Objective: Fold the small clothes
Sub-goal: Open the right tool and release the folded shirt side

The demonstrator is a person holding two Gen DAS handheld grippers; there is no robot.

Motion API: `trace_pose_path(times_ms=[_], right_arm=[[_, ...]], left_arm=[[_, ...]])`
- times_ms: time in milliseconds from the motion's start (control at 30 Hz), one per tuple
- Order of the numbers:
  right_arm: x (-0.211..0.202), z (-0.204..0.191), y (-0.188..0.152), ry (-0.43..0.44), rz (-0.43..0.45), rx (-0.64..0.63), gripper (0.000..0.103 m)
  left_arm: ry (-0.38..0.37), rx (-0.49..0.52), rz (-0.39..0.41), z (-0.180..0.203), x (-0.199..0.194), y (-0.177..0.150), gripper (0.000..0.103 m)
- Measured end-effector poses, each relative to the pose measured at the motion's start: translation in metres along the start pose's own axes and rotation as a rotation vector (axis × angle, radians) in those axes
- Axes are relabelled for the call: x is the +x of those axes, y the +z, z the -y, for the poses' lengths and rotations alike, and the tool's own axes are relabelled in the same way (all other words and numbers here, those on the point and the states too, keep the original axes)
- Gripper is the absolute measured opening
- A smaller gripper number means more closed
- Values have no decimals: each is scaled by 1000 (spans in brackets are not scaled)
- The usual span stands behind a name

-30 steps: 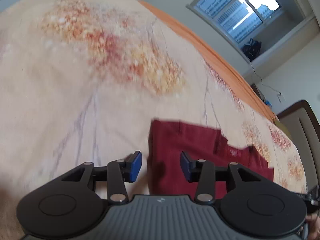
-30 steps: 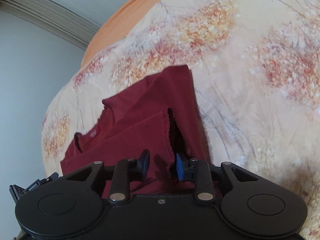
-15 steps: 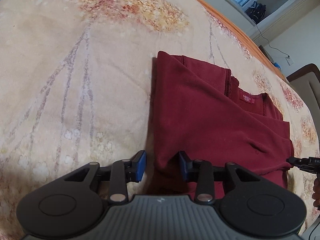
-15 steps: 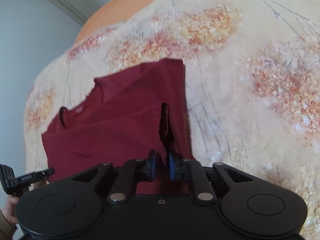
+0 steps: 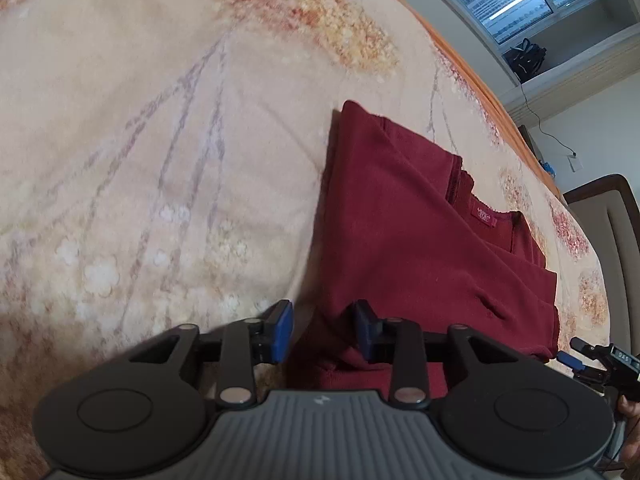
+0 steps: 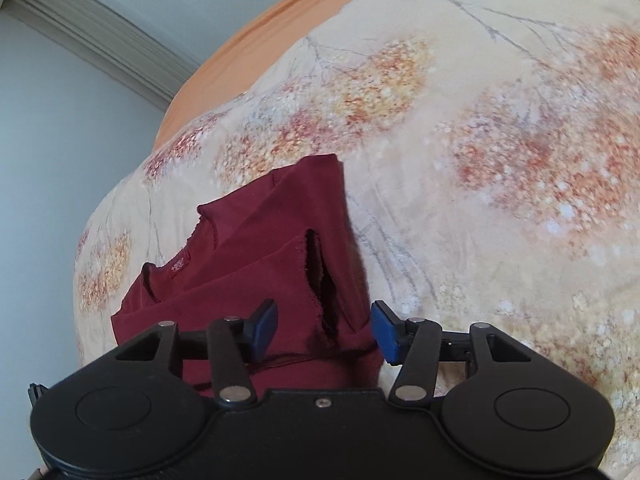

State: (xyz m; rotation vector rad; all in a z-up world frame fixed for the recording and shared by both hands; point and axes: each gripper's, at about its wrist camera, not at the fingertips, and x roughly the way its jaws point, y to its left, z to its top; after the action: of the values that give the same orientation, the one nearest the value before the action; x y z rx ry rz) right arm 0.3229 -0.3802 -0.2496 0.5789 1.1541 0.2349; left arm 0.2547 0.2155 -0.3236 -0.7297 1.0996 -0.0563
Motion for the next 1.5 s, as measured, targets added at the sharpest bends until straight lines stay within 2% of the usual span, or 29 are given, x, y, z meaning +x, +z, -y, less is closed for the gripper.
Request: trace_pose_path(times_ms=[67, 133, 267, 367, 433, 533, 633, 700, 800, 867, 967, 1000, 1033, 1100, 1167, 1200, 1233, 1267, 1367, 1500], right_arm=[[4, 5, -1, -7, 5, 16, 56], [8, 3, 2, -10, 14, 10, 56], [12, -4, 12, 0, 37, -9, 56], [15, -5, 22, -7, 59, -27, 56], [18, -8, 35, -3, 93, -53, 56], [32, -14, 62, 23, 127, -91, 56], [53, -37, 90, 97, 104, -206, 56], [73, -67, 102, 152, 48, -354, 56], [103, -115, 105, 168, -19, -585, 55], [123, -136, 103, 154, -54, -684, 54], [150, -152, 102, 136, -132, -786, 44], [159, -155, 101, 117, -161, -819, 33], [166, -156, 99, 99, -183, -852, 5], [171, -155, 101, 86, -183, -853, 5], [170, -154, 101, 71, -163, -826, 11], [168, -154, 100, 48, -147, -815, 27], [163, -152, 100, 52, -134, -783, 34], [153, -149, 101, 80, -117, -735, 35], [105, -135, 90, 193, -26, -593, 50], [49, -109, 34, 230, -8, -508, 60]], left_arm=[[16, 16, -2, 1, 3, -1, 39], [71, 84, -13, 8, 8, 0, 32], [118, 144, -7, 20, 7, 0, 33], [103, 108, 28, 21, -5, 3, 39], [108, 105, 62, 21, -14, 5, 47], [127, 118, 89, 25, -22, 9, 50], [148, 136, 92, 29, -23, 10, 51], [161, 152, 93, 33, -23, 8, 51], [168, 165, 95, 37, -21, 6, 53], [176, 170, 93, 38, -21, 3, 54], [186, 169, 88, 39, -22, 1, 55], [186, 166, 88, 38, -23, -1, 57], [188, 163, 88, 37, -24, -2, 59], [193, 154, 88, 34, -25, -5, 59], [187, 137, 87, 31, -25, -8, 59], [183, 130, 86, 30, -25, -9, 59], [177, 125, 85, 30, -26, -10, 59], [172, 123, 83, 31, -26, -11, 59], [138, 112, 82, 36, -28, -22, 59], [118, 119, 43, 40, -27, -54, 63]])
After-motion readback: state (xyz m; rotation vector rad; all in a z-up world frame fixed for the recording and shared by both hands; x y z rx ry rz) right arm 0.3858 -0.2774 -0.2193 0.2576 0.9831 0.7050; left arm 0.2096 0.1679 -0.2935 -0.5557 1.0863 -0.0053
